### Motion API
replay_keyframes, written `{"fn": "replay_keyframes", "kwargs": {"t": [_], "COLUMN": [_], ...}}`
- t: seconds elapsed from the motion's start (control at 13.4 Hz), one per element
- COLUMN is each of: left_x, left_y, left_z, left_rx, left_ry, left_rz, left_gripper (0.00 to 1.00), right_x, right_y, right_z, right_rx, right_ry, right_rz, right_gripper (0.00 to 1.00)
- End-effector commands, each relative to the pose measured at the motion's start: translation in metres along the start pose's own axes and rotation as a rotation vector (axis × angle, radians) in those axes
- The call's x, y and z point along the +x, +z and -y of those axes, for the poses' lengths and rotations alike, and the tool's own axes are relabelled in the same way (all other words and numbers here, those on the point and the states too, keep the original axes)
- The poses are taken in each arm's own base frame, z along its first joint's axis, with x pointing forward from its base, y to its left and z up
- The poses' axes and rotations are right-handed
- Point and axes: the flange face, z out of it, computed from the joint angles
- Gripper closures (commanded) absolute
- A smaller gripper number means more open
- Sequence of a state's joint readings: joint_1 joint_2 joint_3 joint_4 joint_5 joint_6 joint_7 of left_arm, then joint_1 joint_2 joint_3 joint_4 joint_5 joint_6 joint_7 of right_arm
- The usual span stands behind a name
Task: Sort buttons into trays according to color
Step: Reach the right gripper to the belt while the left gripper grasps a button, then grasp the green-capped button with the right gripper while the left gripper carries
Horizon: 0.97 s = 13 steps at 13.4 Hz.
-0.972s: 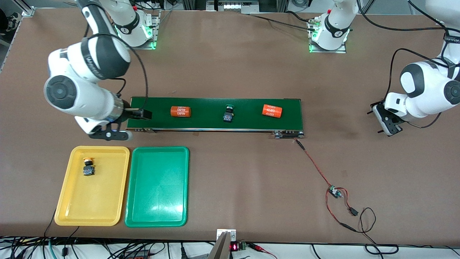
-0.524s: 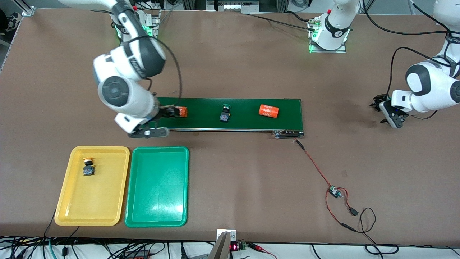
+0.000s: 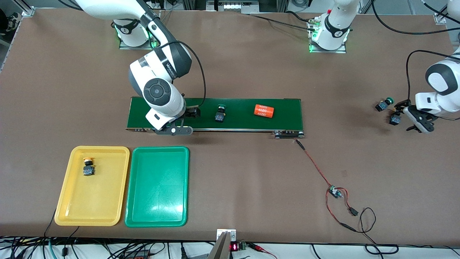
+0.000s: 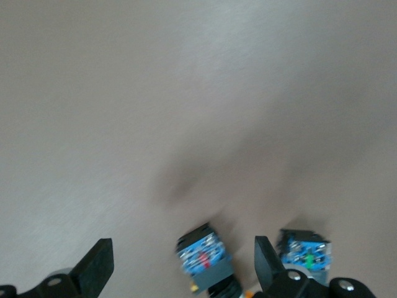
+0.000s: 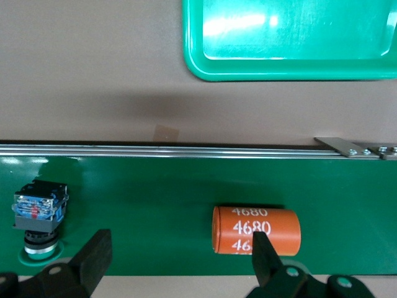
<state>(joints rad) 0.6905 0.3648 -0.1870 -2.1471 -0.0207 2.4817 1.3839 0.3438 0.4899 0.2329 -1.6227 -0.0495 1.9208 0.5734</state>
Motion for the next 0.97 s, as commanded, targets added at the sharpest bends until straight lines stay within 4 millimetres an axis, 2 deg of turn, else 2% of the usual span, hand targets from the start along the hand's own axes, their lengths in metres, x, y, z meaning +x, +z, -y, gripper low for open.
{"fn": "replay_keyframes", "kwargs": {"t": [0.0, 0.15, 0.22, 0.3, 0.45, 0.75, 0.9], "left_x": [-0.024, -0.038, -0.042, -0.045, -0.048, -0.048, -0.046], "left_y": [0.017, 0.027, 0.028, 0.033, 0.035, 0.044, 0.052], "left_z": [0.012, 0.01, 0.009, 0.005, 0.002, -0.003, -0.004], "left_rx": [0.034, 0.019, 0.015, 0.004, -0.015, -0.055, -0.068], "left_ry": [-0.119, -0.227, -0.25, -0.269, -0.29, -0.325, -0.322], "left_rz": [-0.01, -0.005, -0.001, 0.003, 0.009, 0.018, 0.02], "left_gripper": [0.0, 0.0, 0.0, 0.0, 0.0, 0.0, 0.0], "right_x": [-0.004, -0.009, -0.013, -0.017, -0.03, -0.065, -0.072], "right_y": [-0.012, -0.03, -0.035, -0.038, -0.039, -0.019, -0.012], "right_z": [-0.004, -0.029, -0.053, -0.077, -0.105, -0.131, -0.129], "right_rx": [-0.009, -0.011, -0.015, -0.013, -0.006, 0.051, 0.108], "right_ry": [-0.005, -0.001, -0.005, -0.013, -0.017, 0.027, 0.089], "right_rz": [-0.012, -0.032, -0.037, -0.041, -0.066, -0.17, -0.185], "right_gripper": [0.0, 0.0, 0.0, 0.0, 0.0, 0.0, 0.0]}}
